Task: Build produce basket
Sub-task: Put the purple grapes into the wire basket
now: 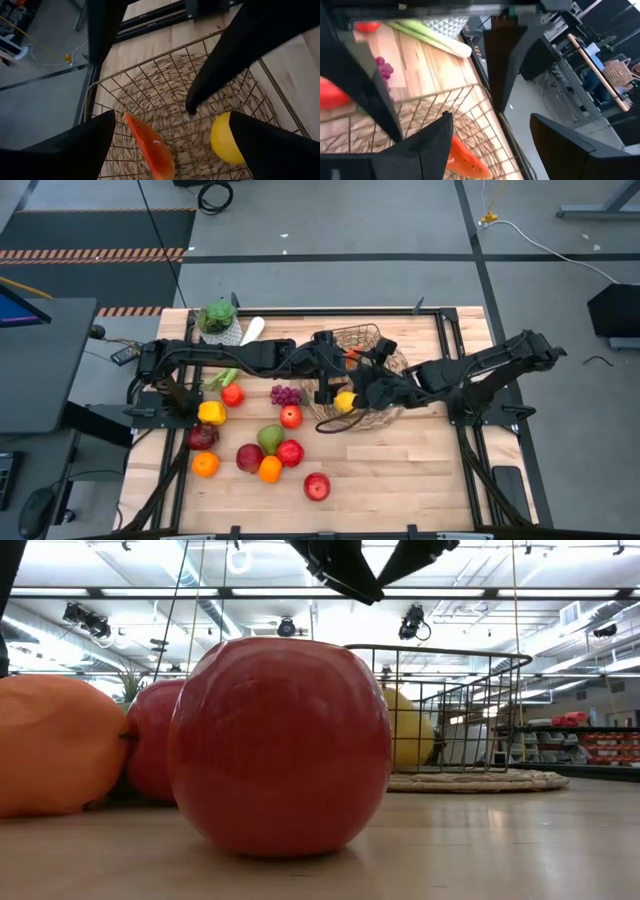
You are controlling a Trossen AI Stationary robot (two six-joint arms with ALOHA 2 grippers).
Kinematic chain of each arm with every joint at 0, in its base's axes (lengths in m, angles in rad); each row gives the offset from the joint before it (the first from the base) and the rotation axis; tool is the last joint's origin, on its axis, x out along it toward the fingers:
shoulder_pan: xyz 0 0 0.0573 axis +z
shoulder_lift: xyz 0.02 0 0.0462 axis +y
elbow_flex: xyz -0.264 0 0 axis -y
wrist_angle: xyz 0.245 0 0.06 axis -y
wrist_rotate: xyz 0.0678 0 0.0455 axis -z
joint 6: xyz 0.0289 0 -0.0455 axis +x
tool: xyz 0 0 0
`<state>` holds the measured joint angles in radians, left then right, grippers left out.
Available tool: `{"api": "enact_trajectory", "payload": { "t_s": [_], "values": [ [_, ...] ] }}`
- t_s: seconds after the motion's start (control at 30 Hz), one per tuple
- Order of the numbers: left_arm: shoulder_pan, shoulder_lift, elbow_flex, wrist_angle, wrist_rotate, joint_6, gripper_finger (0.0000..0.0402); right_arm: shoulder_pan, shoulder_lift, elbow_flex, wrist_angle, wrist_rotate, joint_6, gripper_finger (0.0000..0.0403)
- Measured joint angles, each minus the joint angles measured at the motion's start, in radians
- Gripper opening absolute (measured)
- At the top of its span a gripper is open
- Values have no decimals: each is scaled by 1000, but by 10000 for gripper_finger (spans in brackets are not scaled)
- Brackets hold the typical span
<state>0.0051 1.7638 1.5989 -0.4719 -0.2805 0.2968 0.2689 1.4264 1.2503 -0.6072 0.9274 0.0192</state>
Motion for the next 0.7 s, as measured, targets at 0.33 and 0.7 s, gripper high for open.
{"api": "enact_trajectory", "payload": {
  "t_s": [0.33, 0.7],
  "values": [
    [-12, -1, -1, -341, -180, -230, 396, 69, -55, 1, -196, -96, 189, 270],
    [-53, -14, -14, -761, -181, -557, 396, 97, -45, -99, -119, -241, 217, 270]
  ]
}}
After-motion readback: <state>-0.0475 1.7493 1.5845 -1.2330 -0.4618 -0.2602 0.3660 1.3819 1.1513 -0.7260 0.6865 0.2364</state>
